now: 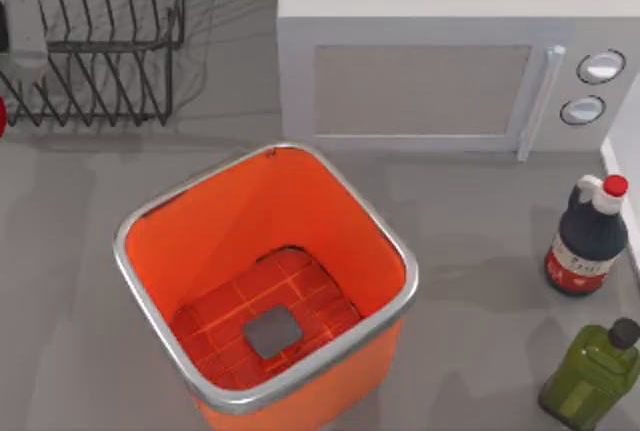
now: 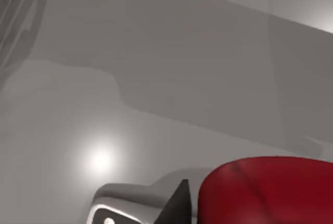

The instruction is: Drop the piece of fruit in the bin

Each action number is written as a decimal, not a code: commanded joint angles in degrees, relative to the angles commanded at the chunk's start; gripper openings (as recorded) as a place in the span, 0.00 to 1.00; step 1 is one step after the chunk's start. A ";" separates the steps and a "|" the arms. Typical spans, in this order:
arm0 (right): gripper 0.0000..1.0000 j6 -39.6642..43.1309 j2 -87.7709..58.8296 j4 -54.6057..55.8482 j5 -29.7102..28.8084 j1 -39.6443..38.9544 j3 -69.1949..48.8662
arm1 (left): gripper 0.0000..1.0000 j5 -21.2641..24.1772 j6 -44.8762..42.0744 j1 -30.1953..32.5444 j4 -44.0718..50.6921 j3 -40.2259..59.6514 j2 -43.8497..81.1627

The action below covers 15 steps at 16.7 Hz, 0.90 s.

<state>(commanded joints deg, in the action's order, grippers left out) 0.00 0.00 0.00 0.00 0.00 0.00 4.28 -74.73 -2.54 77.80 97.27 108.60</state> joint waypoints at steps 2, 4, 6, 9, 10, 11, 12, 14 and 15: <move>1.00 0.00 0.00 0.00 0.00 0.00 0.00 | 0.00 -0.54 1.57 3.22 0.15 -0.23 -0.34; 1.00 0.00 0.00 0.00 0.00 0.00 0.00 | 0.00 -1.46 4.54 8.82 0.27 -0.88 -1.05; 1.00 0.00 0.00 0.00 0.00 0.00 0.00 | 0.00 -2.67 8.70 16.35 0.37 -1.98 -2.07; 1.00 0.00 0.00 0.00 0.00 0.00 0.00 | 0.00 -4.74 15.88 29.78 0.60 -3.93 -3.72; 1.00 0.00 0.00 0.00 0.00 0.00 0.00 | 0.00 -5.45 18.26 34.16 0.67 -4.55 -4.27; 1.00 0.00 0.00 0.00 0.00 0.00 0.00 | 0.00 -6.15 20.53 38.20 0.71 -5.13 -4.82; 1.00 0.00 0.00 0.00 0.00 0.00 0.00 | 0.00 -6.81 22.62 41.62 0.69 -5.69 -5.40; 1.00 0.00 0.00 0.00 0.00 0.00 0.00 | 0.00 -7.92 26.05 46.69 0.55 -6.71 -6.49; 1.00 0.00 0.00 0.00 0.00 0.00 0.00 | 0.00 -8.32 27.27 48.31 0.45 -7.11 -6.94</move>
<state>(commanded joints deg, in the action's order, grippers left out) 0.00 0.00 0.00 0.00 0.00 0.00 -4.04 -47.46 45.77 78.26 90.16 101.66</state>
